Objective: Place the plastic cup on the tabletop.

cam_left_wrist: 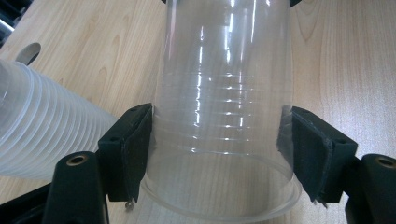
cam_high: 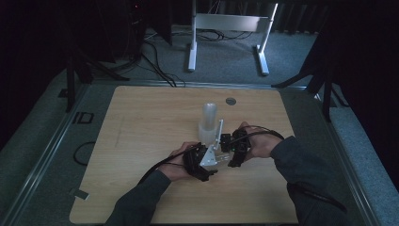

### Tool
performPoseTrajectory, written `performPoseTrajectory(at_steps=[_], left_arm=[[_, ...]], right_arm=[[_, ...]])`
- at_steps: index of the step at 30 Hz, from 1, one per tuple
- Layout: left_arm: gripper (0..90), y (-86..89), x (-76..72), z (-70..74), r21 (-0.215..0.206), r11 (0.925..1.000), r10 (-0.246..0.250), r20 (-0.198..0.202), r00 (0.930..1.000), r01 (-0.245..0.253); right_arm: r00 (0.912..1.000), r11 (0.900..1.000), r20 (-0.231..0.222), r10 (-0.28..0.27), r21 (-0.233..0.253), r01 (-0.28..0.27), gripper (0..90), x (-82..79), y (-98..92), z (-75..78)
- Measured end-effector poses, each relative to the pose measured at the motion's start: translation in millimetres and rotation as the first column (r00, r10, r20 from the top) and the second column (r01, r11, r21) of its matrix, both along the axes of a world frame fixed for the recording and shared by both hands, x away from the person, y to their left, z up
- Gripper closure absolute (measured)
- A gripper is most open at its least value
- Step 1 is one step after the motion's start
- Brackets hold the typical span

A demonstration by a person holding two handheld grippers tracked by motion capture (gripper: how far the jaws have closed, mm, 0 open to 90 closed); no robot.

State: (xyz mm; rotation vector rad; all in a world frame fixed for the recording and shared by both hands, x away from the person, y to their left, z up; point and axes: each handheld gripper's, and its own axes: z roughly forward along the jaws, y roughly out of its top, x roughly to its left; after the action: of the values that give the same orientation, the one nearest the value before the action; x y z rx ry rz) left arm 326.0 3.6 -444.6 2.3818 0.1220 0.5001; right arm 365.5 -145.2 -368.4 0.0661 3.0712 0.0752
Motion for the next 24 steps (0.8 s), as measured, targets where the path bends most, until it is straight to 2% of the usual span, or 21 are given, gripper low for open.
performPoseTrajectory(at_steps=[4, 14, 21, 24], left_arm=[[26.5, 0.4, 0.2, -0.3, -0.003, 1.0000, 0.003, -0.002, 1.0000, -0.003], [16.0, 0.5, -0.4, 0.1, -0.015, 0.9998, 0.013, -0.009, 0.9999, -0.013], [15.5, 4.6, 2.3, 3.7, -0.048, 0.9985, 0.023, -0.041, 0.9989, -0.025], [15.6, 6.6, 3.7, 5.7, -0.066, 0.9973, 0.029, -0.042, 0.9987, -0.032]], right_arm=[[1.0000, 1.000, 0.007, 0.006, 0.012, -0.006, 41.5, -0.1, -0.7, 0.9], [0.9999, 1.000, 0.009, 0.006, 0.022, -0.006, 41.6, -0.4, -2.7, 0.2], [1.0000, 0.999, 0.003, -0.009, 0.038, 0.009, 41.6, -0.6, -5.8, -1.3], [0.9999, 0.999, 0.003, -0.011, 0.038, 0.011, 41.6, -0.4, -7.4, -2.1]])
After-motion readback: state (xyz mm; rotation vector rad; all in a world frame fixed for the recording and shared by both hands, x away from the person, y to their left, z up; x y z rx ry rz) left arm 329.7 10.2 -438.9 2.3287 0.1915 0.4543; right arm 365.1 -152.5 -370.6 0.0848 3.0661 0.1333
